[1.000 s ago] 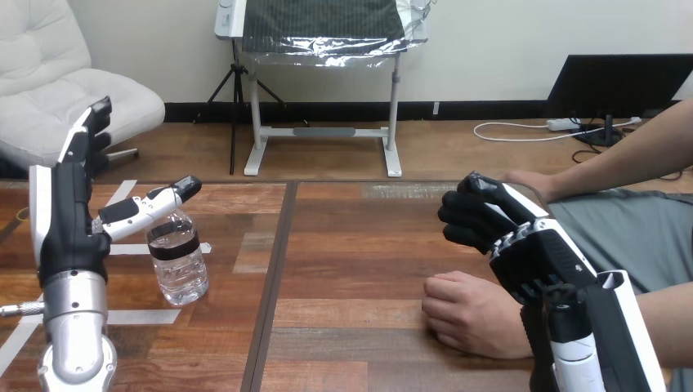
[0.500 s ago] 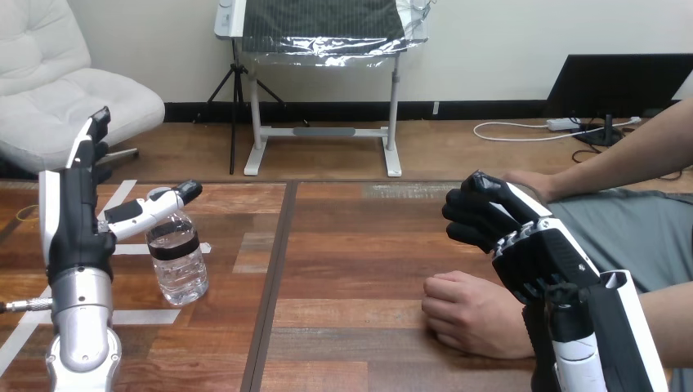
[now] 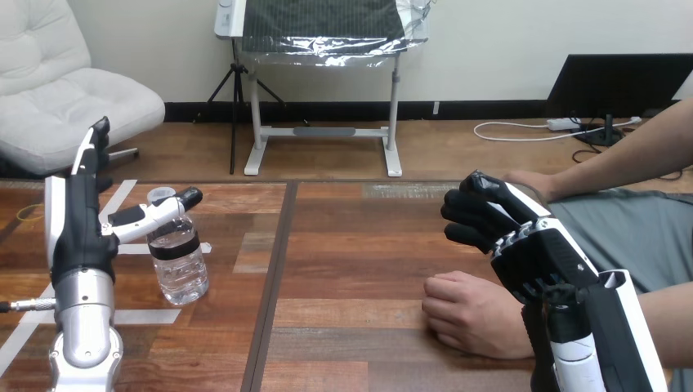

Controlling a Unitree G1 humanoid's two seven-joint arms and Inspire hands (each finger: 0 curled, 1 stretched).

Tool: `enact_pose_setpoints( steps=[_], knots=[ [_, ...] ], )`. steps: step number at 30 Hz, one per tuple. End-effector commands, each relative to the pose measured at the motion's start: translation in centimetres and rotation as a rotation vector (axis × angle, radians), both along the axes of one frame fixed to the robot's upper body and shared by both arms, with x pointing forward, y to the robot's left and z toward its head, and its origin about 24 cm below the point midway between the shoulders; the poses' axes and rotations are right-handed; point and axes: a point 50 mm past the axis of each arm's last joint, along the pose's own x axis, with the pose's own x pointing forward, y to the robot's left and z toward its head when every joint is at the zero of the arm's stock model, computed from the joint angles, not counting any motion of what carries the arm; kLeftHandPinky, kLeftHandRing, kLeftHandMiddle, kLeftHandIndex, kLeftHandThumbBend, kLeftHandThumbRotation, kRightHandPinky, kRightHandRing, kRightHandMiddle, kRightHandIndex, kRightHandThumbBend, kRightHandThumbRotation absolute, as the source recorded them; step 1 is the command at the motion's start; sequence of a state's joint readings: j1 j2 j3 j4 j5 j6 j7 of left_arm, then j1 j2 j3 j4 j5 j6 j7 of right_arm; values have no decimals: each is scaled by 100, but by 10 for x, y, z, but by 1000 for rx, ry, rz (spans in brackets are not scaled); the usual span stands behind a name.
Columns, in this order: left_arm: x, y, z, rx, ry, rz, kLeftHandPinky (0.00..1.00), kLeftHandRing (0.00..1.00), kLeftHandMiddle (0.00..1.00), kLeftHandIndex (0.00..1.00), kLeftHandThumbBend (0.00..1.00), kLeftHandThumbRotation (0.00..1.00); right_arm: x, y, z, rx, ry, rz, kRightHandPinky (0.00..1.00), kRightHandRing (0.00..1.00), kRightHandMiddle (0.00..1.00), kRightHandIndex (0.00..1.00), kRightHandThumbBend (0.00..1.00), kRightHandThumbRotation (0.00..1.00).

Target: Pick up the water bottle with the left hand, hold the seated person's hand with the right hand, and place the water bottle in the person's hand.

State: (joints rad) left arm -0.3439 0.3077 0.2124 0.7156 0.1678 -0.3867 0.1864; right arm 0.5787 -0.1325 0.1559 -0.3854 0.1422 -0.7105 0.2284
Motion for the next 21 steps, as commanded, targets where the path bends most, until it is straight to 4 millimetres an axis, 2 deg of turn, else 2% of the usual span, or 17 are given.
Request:
enact_pose_setpoints(
  steps=[1, 21],
  knots=[
    [21, -3, 25, 26, -58, -27, 87, 93, 93, 93, 91, 12, 7, 0, 8, 5, -69, 7, 79, 82, 82, 83, 61, 93],
    [29, -2, 15, -57, 15, -45, 90, 93, 95, 95, 92, 14, 8, 1, 9, 6, -72, 10, 78, 81, 82, 83, 62, 92]
  ],
)
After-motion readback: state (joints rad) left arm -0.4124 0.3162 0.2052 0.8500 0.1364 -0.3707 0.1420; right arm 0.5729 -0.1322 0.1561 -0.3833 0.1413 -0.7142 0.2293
